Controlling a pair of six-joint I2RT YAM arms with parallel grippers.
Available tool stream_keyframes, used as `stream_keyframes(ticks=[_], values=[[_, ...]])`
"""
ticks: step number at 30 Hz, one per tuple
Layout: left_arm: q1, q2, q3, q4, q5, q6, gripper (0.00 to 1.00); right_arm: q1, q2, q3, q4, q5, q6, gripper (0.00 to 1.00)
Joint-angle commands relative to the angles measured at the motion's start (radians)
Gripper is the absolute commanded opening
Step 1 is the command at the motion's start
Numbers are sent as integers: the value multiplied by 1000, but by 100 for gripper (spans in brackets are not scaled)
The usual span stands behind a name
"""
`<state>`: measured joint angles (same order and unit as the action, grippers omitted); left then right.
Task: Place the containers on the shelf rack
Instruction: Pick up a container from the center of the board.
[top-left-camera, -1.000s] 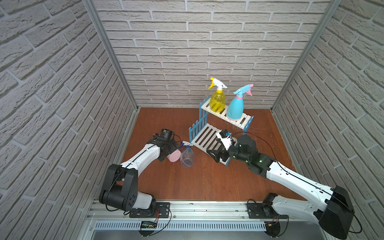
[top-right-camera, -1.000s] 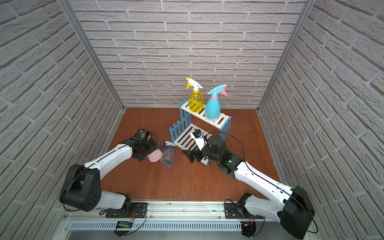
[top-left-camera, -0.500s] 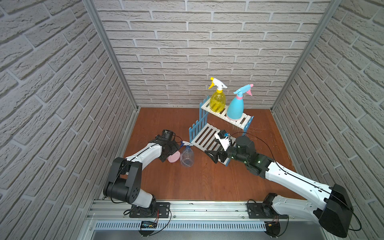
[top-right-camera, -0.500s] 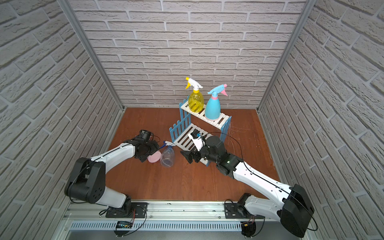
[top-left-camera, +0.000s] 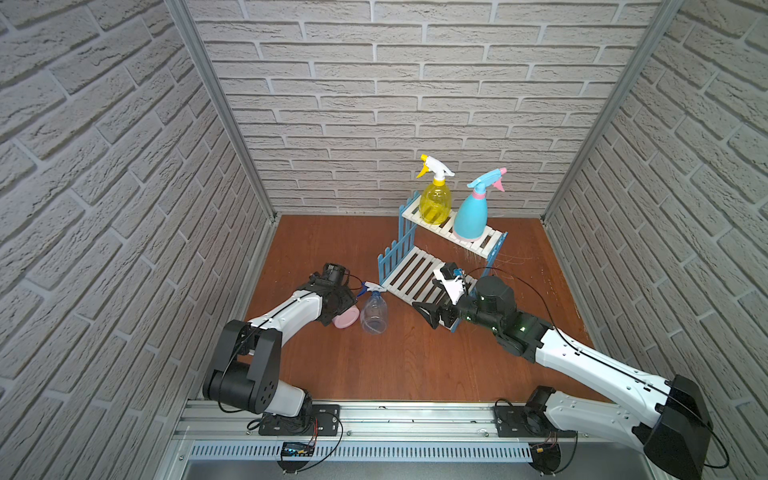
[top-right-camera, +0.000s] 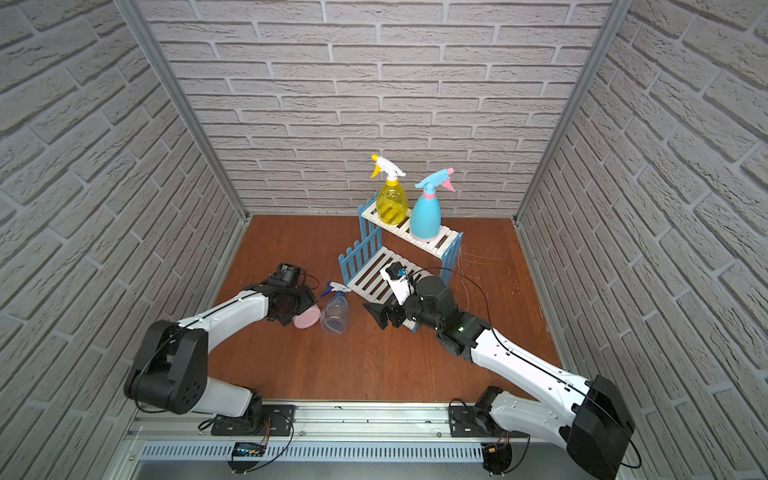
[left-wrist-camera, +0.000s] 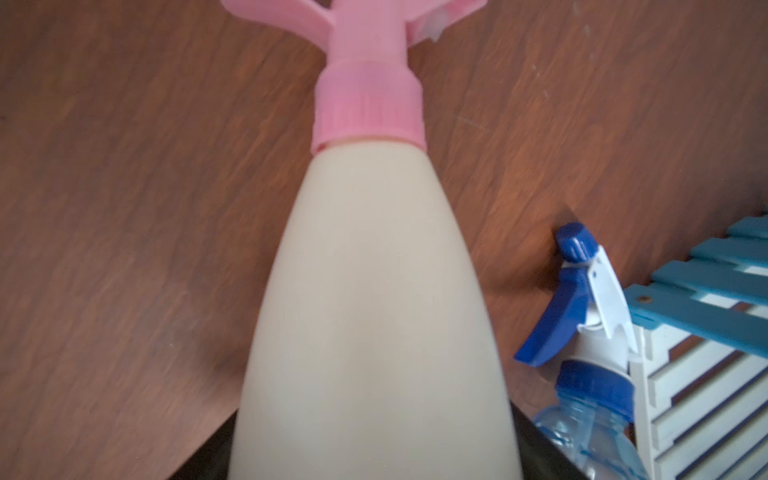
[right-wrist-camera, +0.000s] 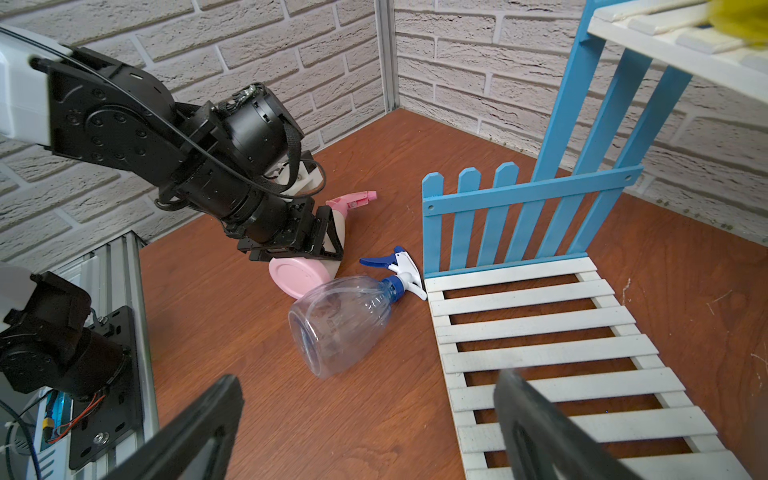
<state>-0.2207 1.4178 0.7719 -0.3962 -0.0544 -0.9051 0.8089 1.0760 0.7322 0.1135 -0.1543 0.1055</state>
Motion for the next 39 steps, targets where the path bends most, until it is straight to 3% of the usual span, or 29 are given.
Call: stream_keyframes(ticks=[1,8,13,18,25,28,32,39], values=[[6,-97,-47,10,-93,59,75,10,-22,-6,61,22,29,99],[-5,-317,-128,61,-206,153,71,10,-65,-8,74,28,106,99],[-28,-483,-108,14,-298,276,71,9,-92,19,68,23,140,99],[-77,-619,-72,7,-310,414,71,5,-121,96,-11,34,136,99],[-199,-636,-7,28,-230,623,71,-23,-164,153,-16,-11,220,99],[-305,-657,-10,63,-200,694,71,-33,-169,182,-26,-69,269,99],[-417,-677,-1,82,-188,756,71,-42,-149,257,-106,-106,300,99],[-524,-647,31,94,-153,801,71,-49,-4,428,-292,-167,337,98]])
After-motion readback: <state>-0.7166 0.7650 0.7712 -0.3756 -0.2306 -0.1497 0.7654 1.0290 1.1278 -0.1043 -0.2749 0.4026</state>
